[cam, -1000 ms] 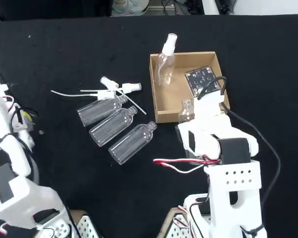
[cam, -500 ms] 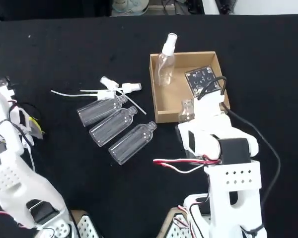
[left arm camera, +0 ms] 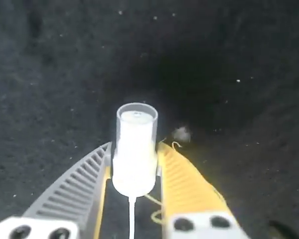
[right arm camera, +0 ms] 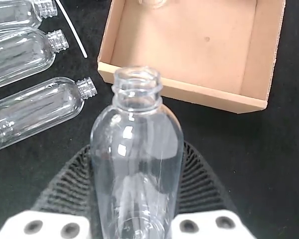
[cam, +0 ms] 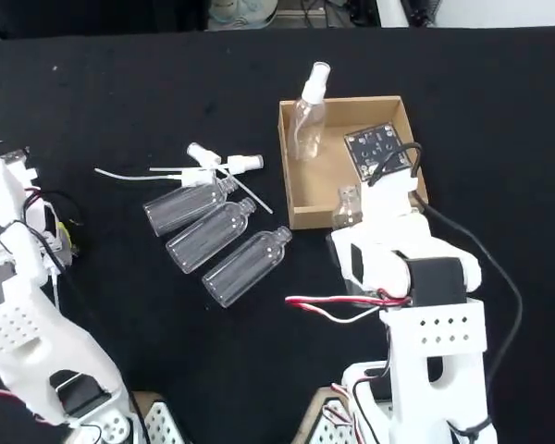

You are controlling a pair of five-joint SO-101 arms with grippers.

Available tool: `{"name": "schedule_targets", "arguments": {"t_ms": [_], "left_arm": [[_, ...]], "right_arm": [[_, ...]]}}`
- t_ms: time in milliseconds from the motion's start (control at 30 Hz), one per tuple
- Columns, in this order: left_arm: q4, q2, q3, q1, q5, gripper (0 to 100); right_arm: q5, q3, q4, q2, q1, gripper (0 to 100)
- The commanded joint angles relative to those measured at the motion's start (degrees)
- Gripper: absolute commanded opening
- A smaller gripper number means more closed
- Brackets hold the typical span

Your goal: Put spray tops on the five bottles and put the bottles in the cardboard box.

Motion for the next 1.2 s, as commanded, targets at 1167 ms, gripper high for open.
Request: {"name": "schedule_targets", "arguments": {"t_ms": [1167], "left_arm": [[-20.75,-69.01,4.18,48.40,32.09,3]], "right_arm": [[-10.73,42.07,-33.23,-46.20,-26.81,1.0]]}}
